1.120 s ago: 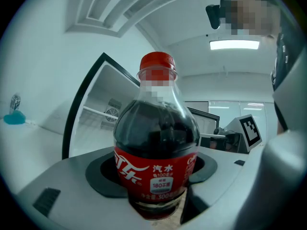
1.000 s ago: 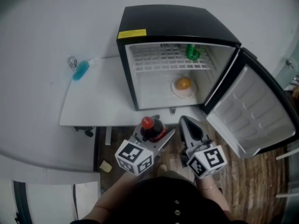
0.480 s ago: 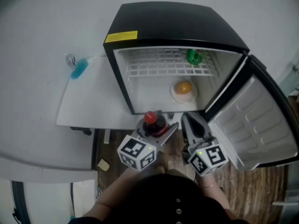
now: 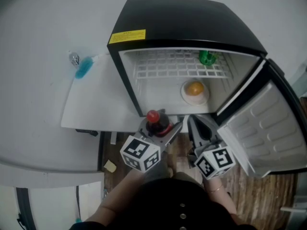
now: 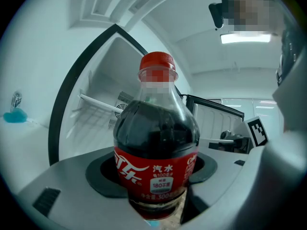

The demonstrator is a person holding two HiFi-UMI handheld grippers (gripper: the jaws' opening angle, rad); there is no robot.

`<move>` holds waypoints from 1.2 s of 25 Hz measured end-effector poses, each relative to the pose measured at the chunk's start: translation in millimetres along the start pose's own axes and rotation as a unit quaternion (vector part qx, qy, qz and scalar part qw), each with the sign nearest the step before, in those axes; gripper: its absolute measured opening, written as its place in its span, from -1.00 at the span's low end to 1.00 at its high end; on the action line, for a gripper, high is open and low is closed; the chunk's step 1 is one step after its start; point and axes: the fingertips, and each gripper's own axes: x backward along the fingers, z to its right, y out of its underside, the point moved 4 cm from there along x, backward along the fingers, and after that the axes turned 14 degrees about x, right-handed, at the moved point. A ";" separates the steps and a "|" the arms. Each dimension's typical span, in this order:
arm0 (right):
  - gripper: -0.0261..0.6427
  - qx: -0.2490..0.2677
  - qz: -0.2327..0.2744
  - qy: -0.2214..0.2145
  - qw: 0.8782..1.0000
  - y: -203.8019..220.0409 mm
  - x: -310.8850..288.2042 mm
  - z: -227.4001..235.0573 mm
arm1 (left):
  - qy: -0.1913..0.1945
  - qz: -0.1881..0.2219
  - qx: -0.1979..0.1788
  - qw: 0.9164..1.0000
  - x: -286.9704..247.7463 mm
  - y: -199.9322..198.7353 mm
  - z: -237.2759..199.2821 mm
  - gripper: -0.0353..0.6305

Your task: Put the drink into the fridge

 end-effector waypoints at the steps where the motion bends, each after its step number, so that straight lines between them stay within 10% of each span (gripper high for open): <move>1: -0.90 0.000 0.000 0.001 1.000 0.3 -2.6 0.0 | 0.002 -0.003 0.001 1.000 -0.7 0.1 -1.5 0.06; 30: -0.90 0.028 -0.051 0.016 0.998 15.8 -42.0 21.8 | 0.034 -0.080 -0.042 0.995 -35.6 6.1 -43.6 0.06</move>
